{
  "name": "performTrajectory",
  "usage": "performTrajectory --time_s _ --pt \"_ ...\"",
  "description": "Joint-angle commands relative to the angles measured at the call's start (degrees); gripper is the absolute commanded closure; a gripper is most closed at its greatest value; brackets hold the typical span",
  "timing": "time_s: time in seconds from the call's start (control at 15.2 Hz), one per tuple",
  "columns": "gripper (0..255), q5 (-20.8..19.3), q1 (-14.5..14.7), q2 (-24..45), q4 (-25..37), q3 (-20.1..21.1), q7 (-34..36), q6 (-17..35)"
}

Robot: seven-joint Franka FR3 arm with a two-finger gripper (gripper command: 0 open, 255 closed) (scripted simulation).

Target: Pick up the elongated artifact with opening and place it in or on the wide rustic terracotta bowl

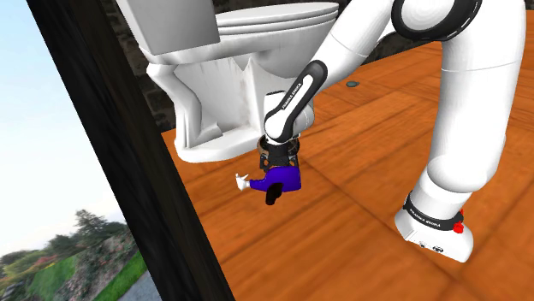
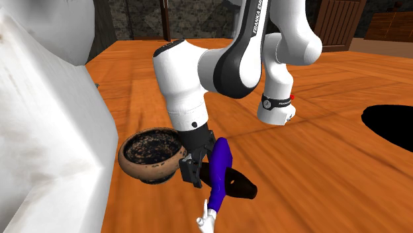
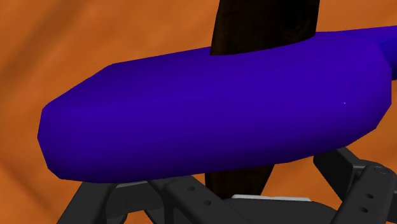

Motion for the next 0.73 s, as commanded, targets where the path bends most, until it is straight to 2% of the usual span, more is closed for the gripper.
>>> performTrajectory --time_s 0.0,0.13,0.2,0.66 --pt "0 0.00 0.00 0.02 -0.02 0.00 -0.01 0.04" --pt "0 0.00 0.00 0.01 -0.01 0.00 0.00 0.03" --pt "255 0.00 0.00 0.01 -0.01 0.00 0.00 0.03" --pt "255 0.00 0.00 0.01 -0.02 0.00 0.00 0.03"
